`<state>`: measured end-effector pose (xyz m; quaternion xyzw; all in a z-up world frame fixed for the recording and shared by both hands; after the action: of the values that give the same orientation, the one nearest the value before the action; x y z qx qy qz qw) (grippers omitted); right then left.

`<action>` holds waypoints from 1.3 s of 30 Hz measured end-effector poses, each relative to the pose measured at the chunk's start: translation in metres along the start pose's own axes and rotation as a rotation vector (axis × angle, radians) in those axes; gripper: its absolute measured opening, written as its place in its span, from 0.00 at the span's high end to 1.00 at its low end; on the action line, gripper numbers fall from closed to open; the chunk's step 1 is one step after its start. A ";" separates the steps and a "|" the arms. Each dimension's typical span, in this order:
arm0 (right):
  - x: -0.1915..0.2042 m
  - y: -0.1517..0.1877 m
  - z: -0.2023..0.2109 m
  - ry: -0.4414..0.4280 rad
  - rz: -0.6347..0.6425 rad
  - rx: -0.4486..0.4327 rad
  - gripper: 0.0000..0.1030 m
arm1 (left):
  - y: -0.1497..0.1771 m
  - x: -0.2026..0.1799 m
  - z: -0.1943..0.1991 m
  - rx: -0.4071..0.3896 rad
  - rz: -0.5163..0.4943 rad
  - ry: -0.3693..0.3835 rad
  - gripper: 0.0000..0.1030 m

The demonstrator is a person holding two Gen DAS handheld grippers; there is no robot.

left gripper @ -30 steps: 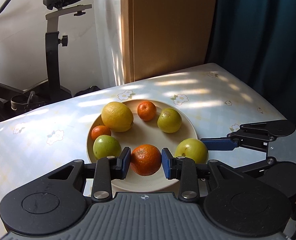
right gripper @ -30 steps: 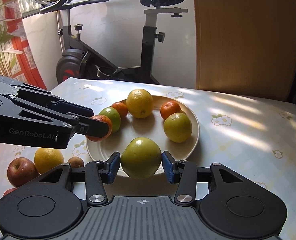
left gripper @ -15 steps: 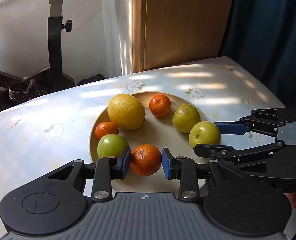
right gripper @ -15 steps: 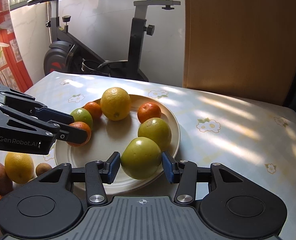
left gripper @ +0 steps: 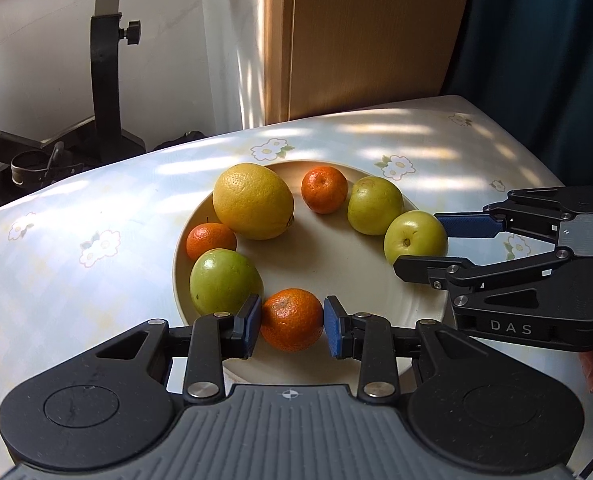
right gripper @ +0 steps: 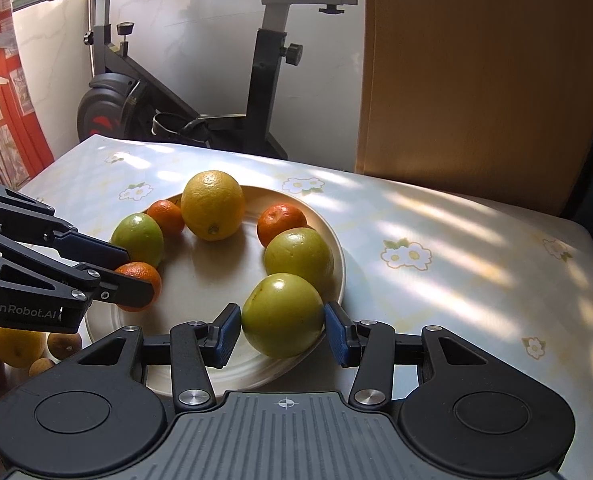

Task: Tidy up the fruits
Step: 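Lower the tangerine onto the plate and open the left gripper while the right gripper releases the apple, then withdraw both grippers from the plate back toward the fruit pile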

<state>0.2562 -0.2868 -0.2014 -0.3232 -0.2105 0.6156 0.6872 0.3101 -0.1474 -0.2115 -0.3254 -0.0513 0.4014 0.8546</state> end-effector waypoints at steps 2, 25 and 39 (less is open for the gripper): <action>0.000 -0.001 0.000 0.005 -0.002 0.001 0.58 | 0.003 0.001 0.000 0.011 0.003 -0.002 0.65; 0.003 0.009 0.055 -0.012 -0.097 -0.052 0.55 | 0.010 0.002 0.031 -0.029 0.029 -0.020 0.64; 0.040 0.028 0.079 -0.080 -0.120 -0.052 0.55 | 0.029 0.015 0.083 -0.108 0.036 -0.030 0.64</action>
<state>0.1884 -0.2318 -0.1703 -0.3031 -0.2728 0.5801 0.7051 0.2720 -0.0802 -0.1661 -0.3661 -0.0798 0.4184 0.8274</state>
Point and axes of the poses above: each gripper's, at about its wrist camera, not at the fingertips, and z roughly against the way its jaws point, x to its left, y to its underside, the point moved 3 cm from there along -z, roughly the way its jaws point, and after that the axes turned 11 degrees about y, right-handed, at the moved point
